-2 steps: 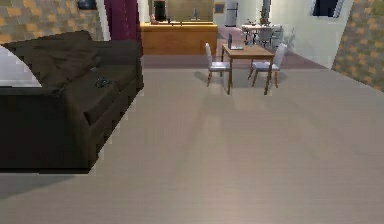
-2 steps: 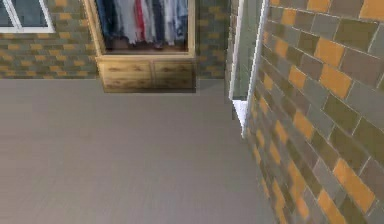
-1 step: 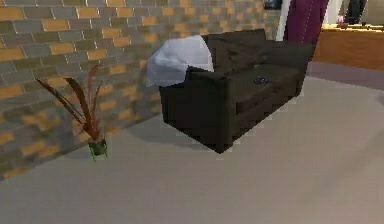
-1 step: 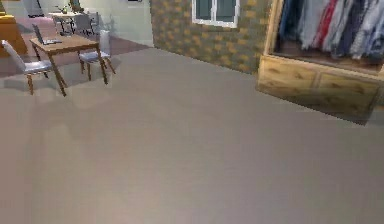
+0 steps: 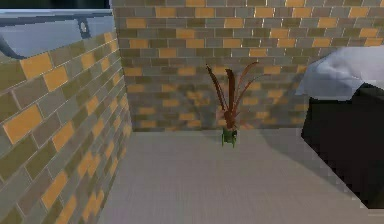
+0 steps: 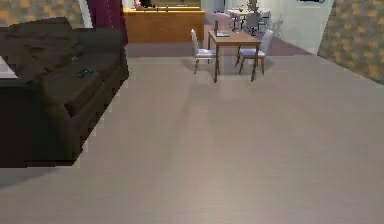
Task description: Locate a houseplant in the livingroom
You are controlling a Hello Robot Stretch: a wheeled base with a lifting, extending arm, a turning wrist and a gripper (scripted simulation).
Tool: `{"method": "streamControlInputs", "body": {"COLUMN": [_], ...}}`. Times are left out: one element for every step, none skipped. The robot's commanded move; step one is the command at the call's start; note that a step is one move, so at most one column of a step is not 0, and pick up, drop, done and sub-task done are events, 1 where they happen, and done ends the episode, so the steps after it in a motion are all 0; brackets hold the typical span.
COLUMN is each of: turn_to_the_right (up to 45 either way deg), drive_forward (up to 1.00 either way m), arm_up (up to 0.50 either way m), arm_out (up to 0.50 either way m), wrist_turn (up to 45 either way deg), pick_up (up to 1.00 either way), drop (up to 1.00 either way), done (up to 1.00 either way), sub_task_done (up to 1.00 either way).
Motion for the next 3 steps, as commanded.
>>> {"method": "streamControlInputs", "body": {"turn_to_the_right": [0.0, 24.0, 0.0], "drive_forward": [1.00, 0.00, 0.00], "arm_up": [0.00, 0.00, 0.00], "arm_out": [0.00, 0.00, 0.00], "wrist_turn": [0.0, 0.0, 0.0], "pick_up": [0.00, 0.00, 0.00], "drop": [0.00, 0.00, 0.00], "done": [0.00, 0.00, 1.00], "sub_task_done": [0.00, 0.00, 0.00]}}
